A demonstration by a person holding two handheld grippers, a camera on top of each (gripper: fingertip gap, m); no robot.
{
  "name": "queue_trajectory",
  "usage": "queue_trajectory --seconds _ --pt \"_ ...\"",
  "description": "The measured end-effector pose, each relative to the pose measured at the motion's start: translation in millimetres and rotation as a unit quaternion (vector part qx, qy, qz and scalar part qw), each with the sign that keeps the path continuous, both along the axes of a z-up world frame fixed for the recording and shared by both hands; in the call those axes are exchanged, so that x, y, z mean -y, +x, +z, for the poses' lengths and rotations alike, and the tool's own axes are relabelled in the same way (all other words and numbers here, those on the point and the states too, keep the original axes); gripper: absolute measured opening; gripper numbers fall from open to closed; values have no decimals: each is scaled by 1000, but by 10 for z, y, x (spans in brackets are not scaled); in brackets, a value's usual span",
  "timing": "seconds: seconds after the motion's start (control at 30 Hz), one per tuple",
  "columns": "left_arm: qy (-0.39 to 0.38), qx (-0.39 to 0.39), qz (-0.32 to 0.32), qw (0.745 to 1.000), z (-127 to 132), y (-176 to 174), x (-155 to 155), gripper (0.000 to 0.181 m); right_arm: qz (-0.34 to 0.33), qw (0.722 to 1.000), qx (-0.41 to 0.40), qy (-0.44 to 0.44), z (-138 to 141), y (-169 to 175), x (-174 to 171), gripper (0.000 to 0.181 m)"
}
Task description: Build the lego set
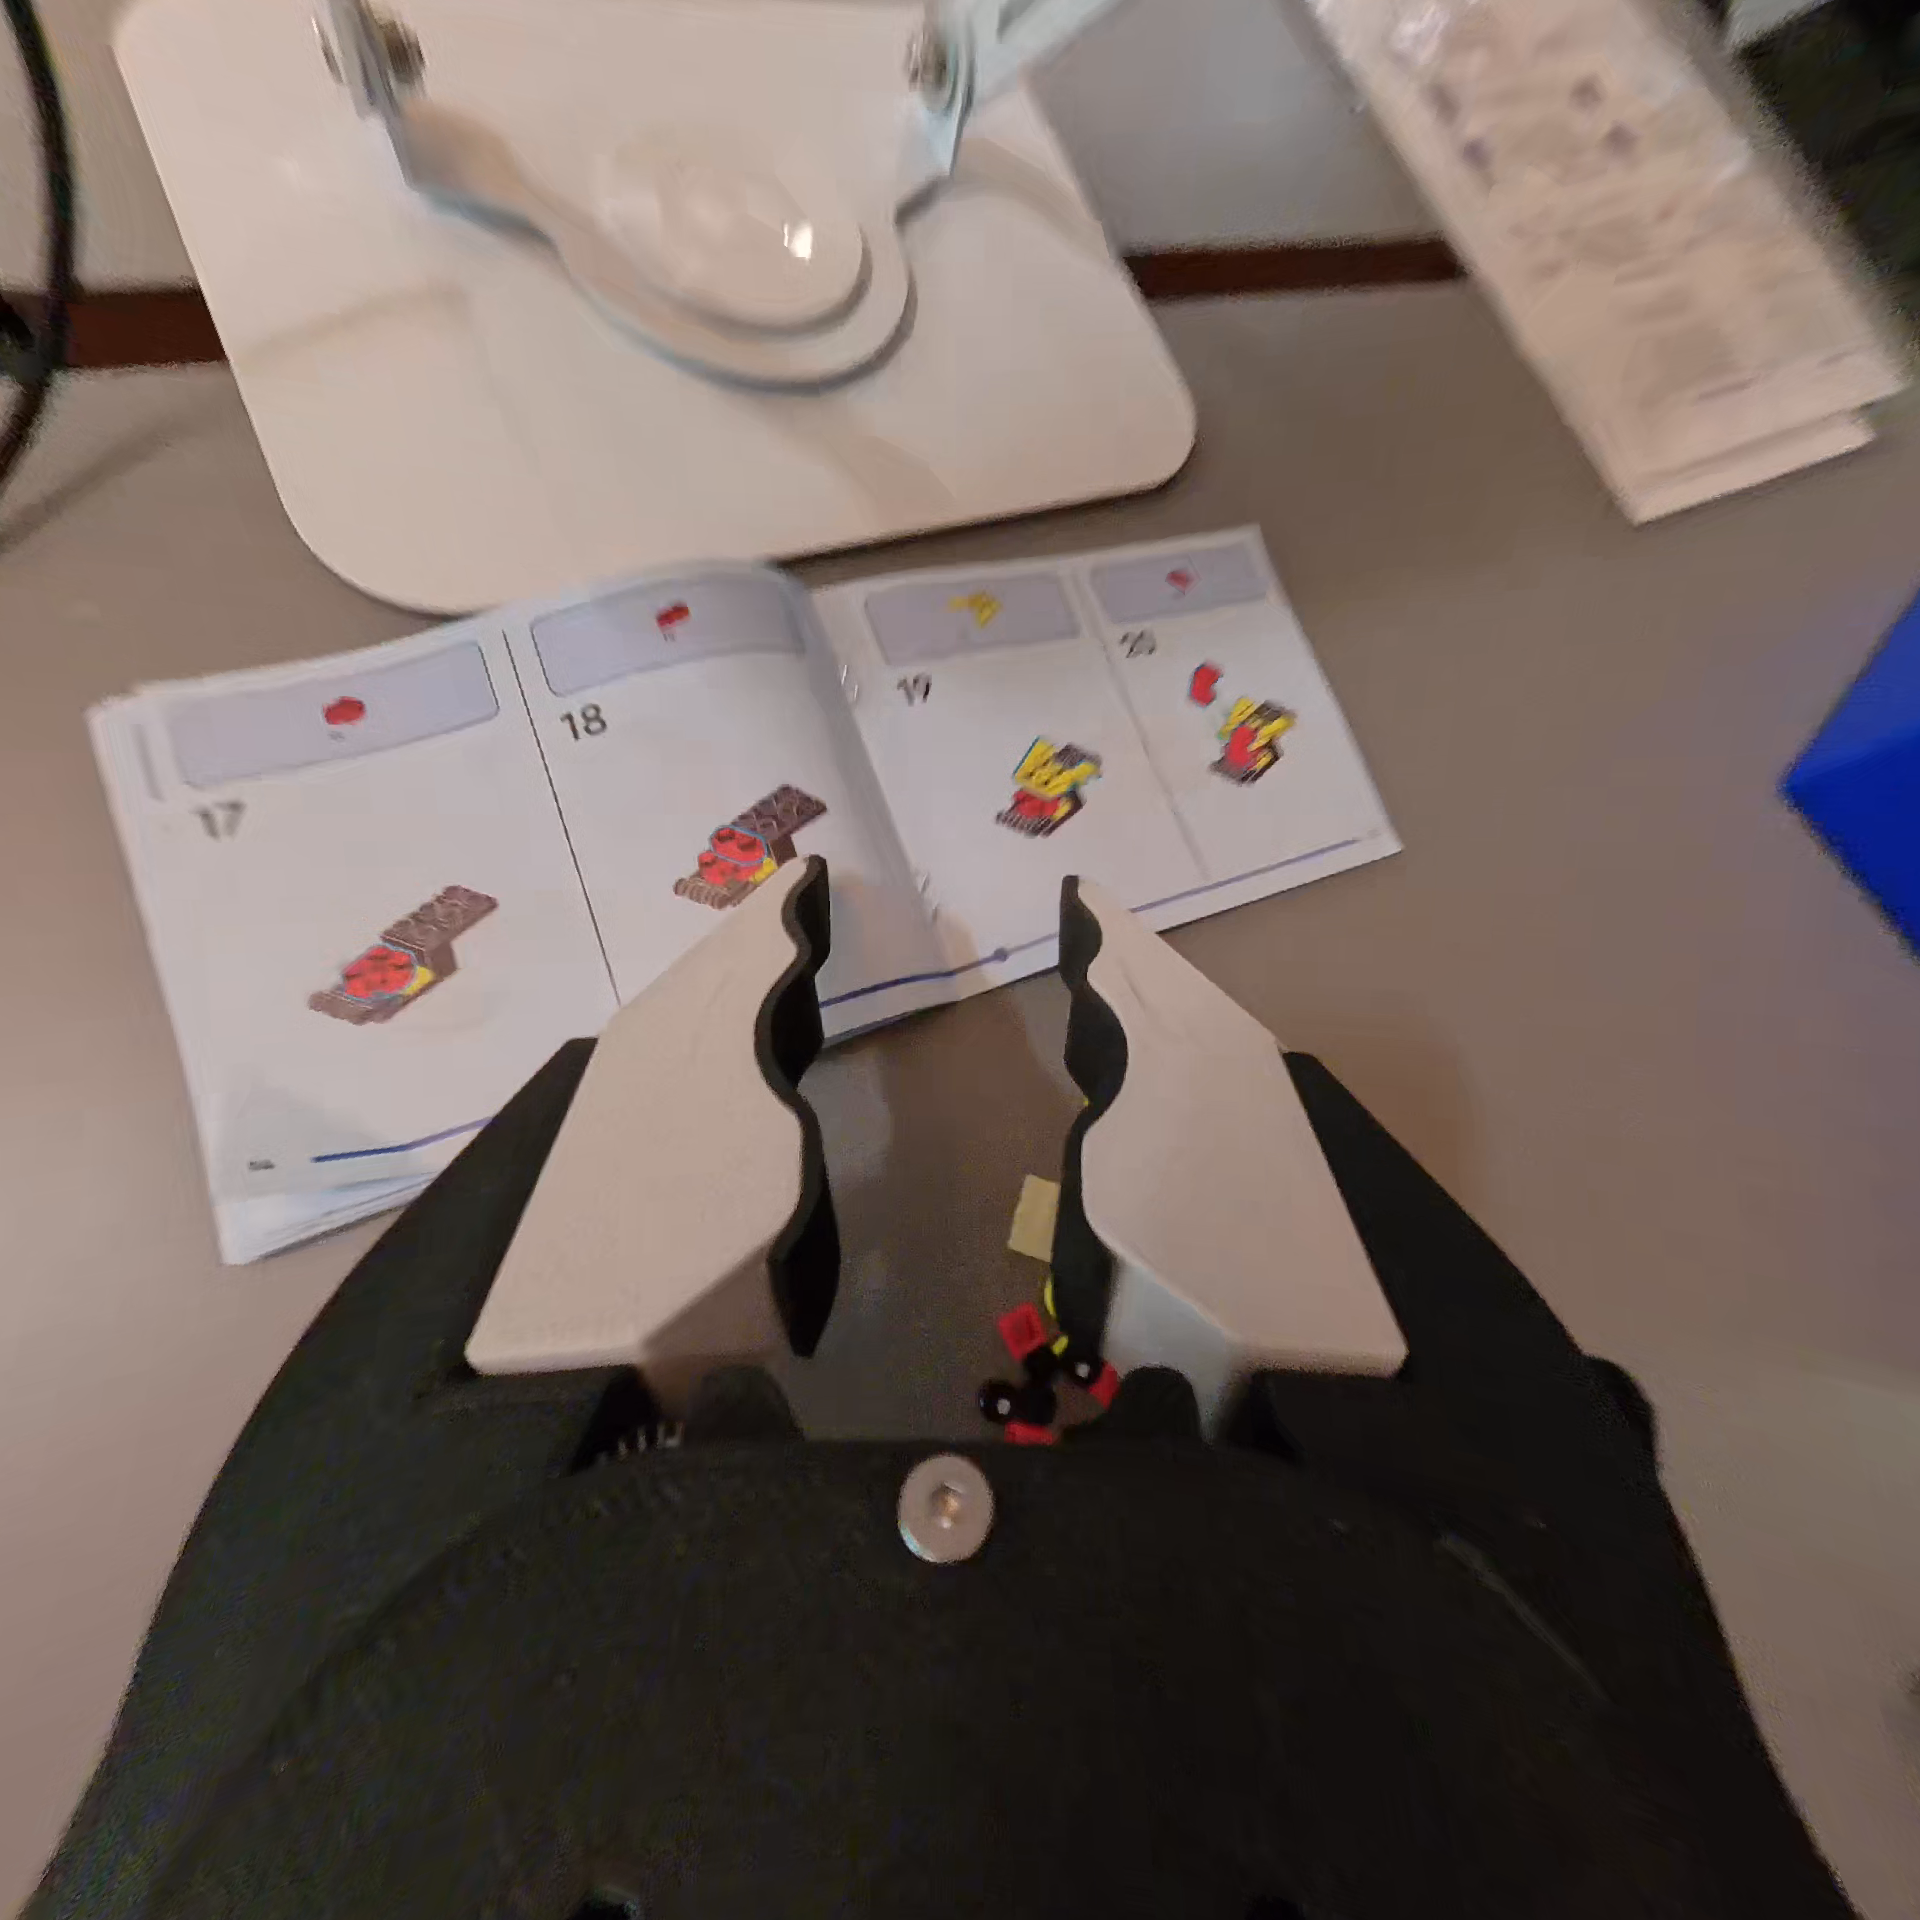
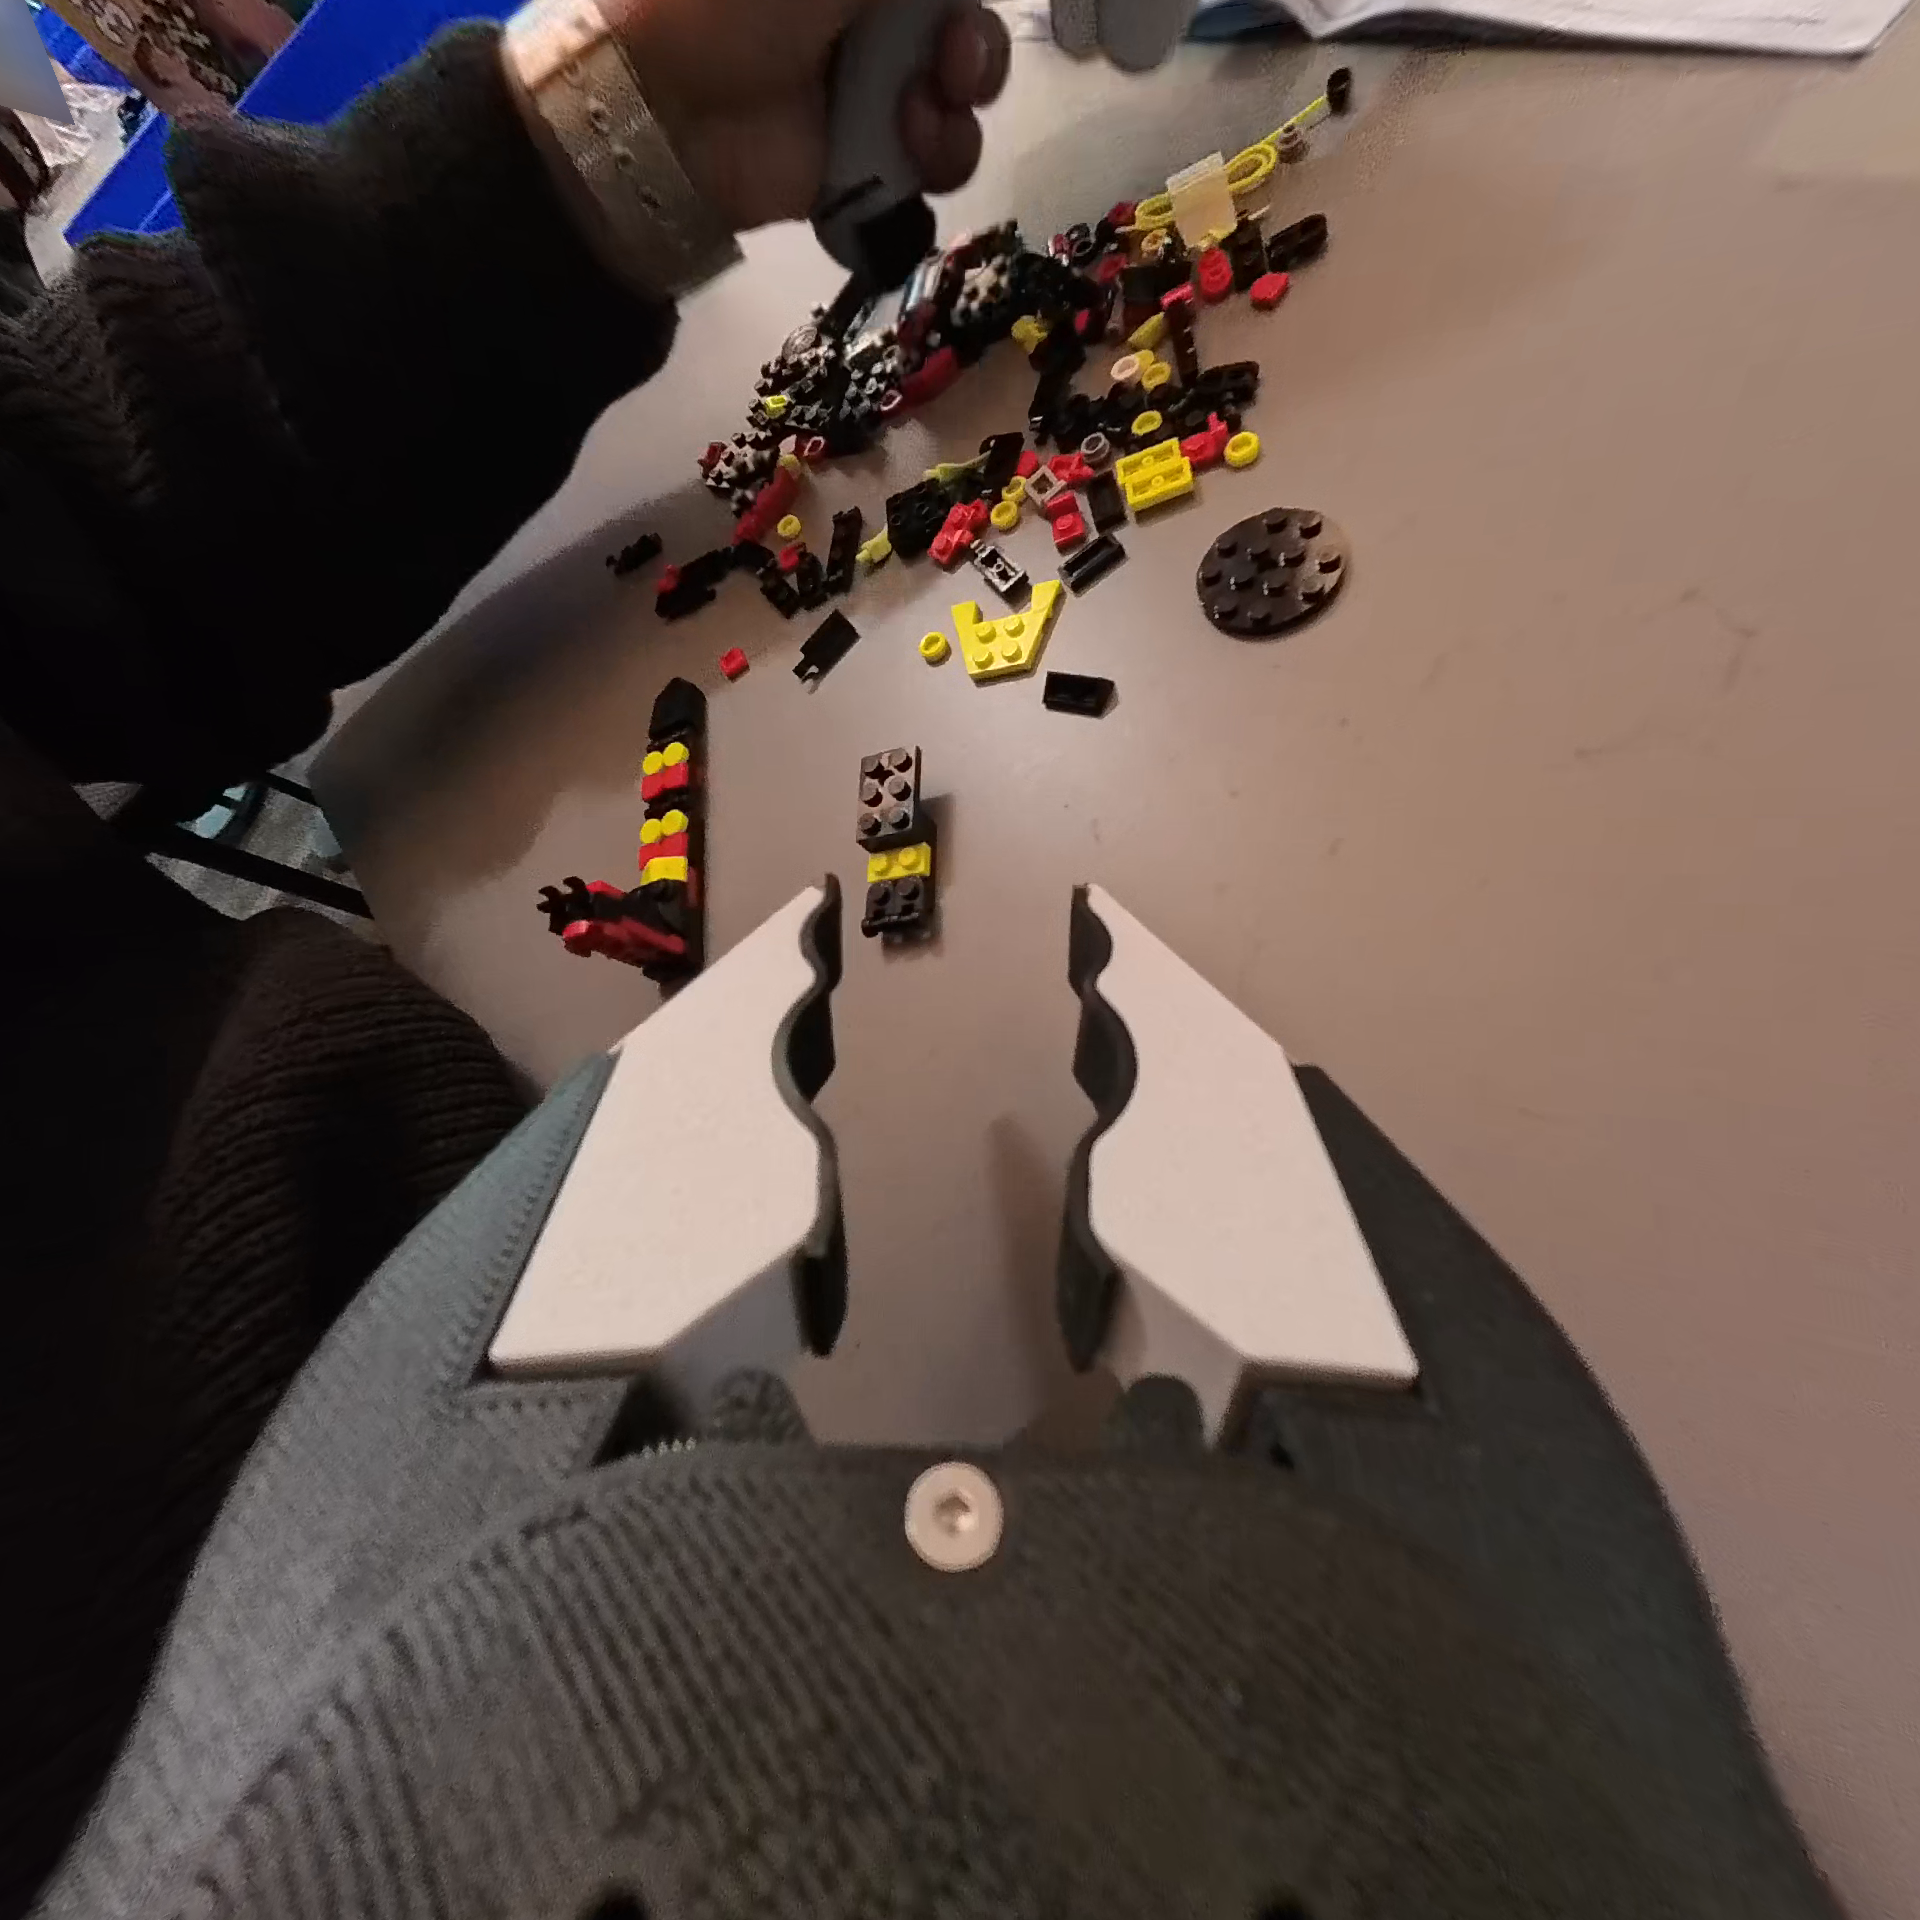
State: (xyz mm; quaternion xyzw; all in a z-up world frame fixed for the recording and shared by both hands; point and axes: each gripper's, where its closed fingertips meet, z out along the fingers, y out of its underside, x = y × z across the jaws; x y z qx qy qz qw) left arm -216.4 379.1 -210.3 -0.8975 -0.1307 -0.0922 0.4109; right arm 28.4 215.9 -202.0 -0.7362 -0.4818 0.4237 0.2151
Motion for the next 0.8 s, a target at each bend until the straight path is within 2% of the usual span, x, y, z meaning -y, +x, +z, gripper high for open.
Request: queue_trajectory --seconds 0.13,0.23,0.3,0.37,0.47,0.53,0.63,0.8 --pt "57 -15 6 998 530 -189 223 42 -7 1000 -6 4 34 17 -34 42" --pt "85 -17 18 996 809 -395 606 41 -4 1000 -10 0 51 5 -11 42" --pt "106 0 3 994 895 -385 925 30 0 1000 -8 6 48 -4 9 42" --pt "133 40 -39 990 935 -150 1293 17 3 1000 -5 17 49 -13 16 41" --pt "172 80 -69 979 913 243 1796 17 4 1000 -8 30 64 -33 11 40" --pt "189 71 -67 977 831 387 2033 15 2 999 -13 37 78 -56 -1 39" --pt "205 60 -77 974 741 560 2234 10 0 999 -20 45 90 -104 -19 37" --pt "185 145 -156 959 642 977 2301 14 3 997 -20 68 95 -173 5 37"
